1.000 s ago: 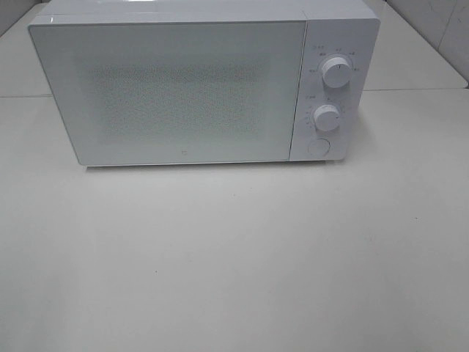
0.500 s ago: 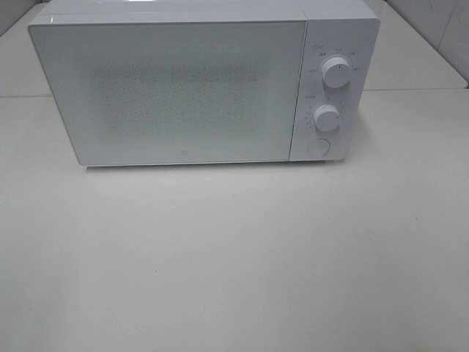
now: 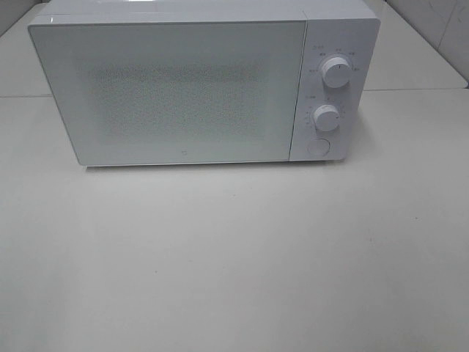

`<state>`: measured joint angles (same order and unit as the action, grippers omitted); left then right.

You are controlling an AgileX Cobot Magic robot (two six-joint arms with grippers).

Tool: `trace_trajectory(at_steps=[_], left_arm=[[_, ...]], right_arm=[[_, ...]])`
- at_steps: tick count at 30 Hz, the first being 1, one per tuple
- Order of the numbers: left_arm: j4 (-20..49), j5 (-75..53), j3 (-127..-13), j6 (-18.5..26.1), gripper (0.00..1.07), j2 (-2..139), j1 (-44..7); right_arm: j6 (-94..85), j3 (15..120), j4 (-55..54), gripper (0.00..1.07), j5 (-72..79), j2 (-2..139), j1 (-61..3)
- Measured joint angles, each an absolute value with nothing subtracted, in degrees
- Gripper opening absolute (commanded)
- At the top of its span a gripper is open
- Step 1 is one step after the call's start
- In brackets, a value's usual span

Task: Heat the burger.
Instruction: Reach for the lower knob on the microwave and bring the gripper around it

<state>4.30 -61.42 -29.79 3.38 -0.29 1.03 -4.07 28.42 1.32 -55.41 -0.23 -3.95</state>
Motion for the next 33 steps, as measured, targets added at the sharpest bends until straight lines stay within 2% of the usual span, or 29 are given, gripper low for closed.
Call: trace_trajectory(at_steps=[1, 2, 3, 7, 14, 16, 17, 19, 20, 21, 22, 23, 25, 27, 33], left_arm=[[4.30, -61.42, -29.79, 3.32, 1.00, -0.29, 1.03], [4.30, -61.42, -29.79, 3.32, 1.00, -0.29, 1.03], [4.30, -61.42, -29.79, 3.32, 1.00, -0.29, 1.03], [4.30, -61.42, -29.79, 3.27, 1.00, -0.29, 1.03], [4.30, -61.42, -29.79, 3.27, 1.00, -0.29, 1.03], [4.30, -61.42, -29.79, 3.27, 1.00, -0.29, 1.03], [4.30, -61.42, -29.79, 3.27, 1.00, -0.29, 1.03], [4.30, -61.42, -29.79, 3.21, 1.00, -0.29, 1.03], [4.30, -61.42, -29.79, 3.21, 1.00, -0.29, 1.03], [4.30, -61.42, -29.79, 3.21, 1.00, -0.29, 1.03], [4.30, -61.42, -29.79, 3.21, 1.00, -0.29, 1.03], [4.30, -61.42, -29.79, 3.21, 1.00, -0.29, 1.03], [4.30, -61.42, -29.79, 3.21, 1.00, -0.29, 1.03], [4.30, -61.42, -29.79, 3.21, 1.00, -0.29, 1.03], [4.30, -61.42, -29.79, 3.21, 1.00, -0.29, 1.03]], right_arm=[[-4.07, 28.42, 1.32, 0.68, -55.41, -0.23, -3.95], [-4.07, 28.42, 1.32, 0.68, -55.41, -0.23, -3.95], [-4.07, 28.42, 1.32, 0.80, -55.41, -0.23, -3.95], [-4.07, 28.42, 1.32, 0.91, -55.41, -0.23, -3.95], [-3.90, 29.22, 2.64, 0.88, -51.28, -0.11, -3.95], [-3.78, 29.45, 3.55, 0.85, -41.14, 2.01, -3.95], [-3.78, 29.45, 3.55, 0.85, -41.14, 2.01, -3.95], [-3.72, 28.36, 5.04, 0.82, -29.34, 5.73, -3.95], [-3.72, 28.36, 5.04, 0.82, -29.34, 5.73, -3.95], [-3.67, 26.76, 5.96, 0.81, -21.20, 8.31, -3.95], [-3.67, 26.76, 5.96, 0.81, -21.20, 8.31, -3.95], [-3.67, 24.41, 6.70, 0.81, -11.92, 11.17, -3.95], [-3.67, 23.15, 6.88, 0.80, -7.51, 12.66, -3.95], [-3.32, 19.14, 7.16, 0.79, 5.50, 18.33, -3.95], [-3.15, 15.58, 7.16, 0.76, 17.19, 26.47, -3.95]])
